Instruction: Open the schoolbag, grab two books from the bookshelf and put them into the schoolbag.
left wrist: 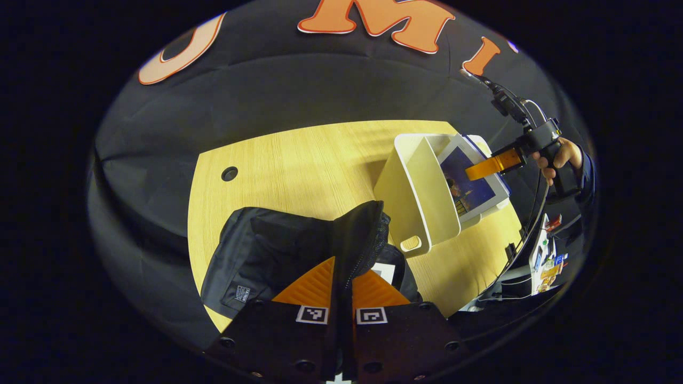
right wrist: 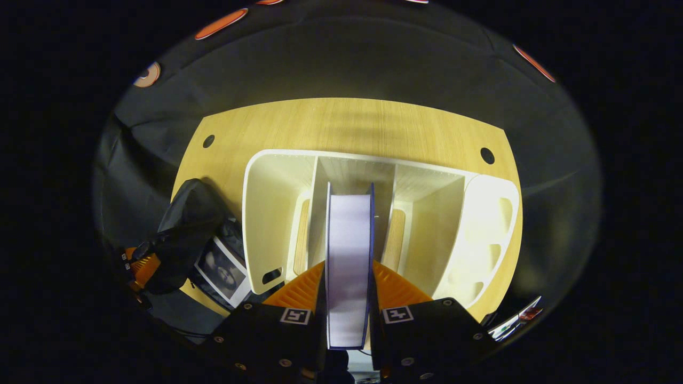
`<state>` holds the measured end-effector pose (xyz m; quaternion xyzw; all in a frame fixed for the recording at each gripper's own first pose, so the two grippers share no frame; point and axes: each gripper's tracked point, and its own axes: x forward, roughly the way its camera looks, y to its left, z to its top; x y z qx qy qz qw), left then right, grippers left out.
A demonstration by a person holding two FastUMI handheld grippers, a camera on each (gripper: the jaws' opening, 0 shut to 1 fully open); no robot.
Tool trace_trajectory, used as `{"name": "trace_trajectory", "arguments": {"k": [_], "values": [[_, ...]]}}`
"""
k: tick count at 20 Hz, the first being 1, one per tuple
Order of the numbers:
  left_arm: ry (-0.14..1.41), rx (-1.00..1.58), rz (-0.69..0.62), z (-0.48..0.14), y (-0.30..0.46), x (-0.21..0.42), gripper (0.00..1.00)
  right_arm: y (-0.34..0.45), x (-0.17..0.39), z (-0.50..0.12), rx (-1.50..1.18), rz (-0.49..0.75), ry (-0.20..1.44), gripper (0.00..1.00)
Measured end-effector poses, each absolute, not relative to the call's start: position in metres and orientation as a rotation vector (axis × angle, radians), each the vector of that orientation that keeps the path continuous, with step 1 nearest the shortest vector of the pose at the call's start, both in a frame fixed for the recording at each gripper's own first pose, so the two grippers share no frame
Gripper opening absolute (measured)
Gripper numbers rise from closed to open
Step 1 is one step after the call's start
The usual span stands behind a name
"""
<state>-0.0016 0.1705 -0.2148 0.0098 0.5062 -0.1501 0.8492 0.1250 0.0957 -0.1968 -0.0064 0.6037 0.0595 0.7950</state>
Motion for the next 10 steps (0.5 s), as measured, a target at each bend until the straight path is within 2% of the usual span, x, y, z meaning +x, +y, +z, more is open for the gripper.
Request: {"name": "trace_trajectory", "arguments": {"k": [10], "values": [[1.034, 0.085, -0.463, -0.210, 0.179, -0.003, 0.05, 0.103, 0.063, -0.166, 0.052, 0.004, 1.233, 0.29]]}}
